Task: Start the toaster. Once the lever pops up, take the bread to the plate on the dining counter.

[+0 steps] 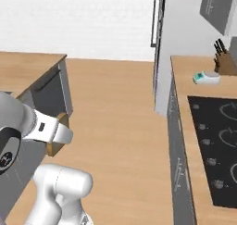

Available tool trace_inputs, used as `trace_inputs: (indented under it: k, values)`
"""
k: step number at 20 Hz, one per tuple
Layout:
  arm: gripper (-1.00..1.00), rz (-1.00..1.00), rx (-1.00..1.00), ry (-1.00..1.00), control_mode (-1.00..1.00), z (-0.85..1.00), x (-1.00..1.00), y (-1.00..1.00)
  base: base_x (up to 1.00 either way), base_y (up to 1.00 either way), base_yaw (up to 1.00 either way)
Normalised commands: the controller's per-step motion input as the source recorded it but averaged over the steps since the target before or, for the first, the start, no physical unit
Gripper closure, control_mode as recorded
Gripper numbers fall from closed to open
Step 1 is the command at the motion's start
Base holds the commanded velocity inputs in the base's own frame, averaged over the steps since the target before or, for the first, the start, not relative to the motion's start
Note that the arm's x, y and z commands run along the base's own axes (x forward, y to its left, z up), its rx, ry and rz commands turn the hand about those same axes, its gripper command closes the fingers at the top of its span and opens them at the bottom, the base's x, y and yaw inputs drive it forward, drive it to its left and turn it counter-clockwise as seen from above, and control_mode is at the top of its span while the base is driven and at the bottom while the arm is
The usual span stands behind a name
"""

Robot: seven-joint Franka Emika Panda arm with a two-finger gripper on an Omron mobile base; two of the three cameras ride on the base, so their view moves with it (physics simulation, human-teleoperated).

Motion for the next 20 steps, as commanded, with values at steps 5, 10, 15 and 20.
trace_inputs:
  k: [5,10,15,20]
  values:
    - [1.0,0.0,0.0,0.0,1.0,0.0,0.0,0.0,-0.18,0.08,1.0]
    - [1.0,0.0,0.0,0.0,1.0,0.0,0.0,0.0,-0.5,0.46,0.88]
    - [1.0,0.0,0.0,0.0,1.0,0.0,0.0,0.0,-0.93,0.8,0.71]
    - [1.0,0.0,0.0,0.0,1.0,0.0,0.0,0.0,-1.0,1.0,0.5]
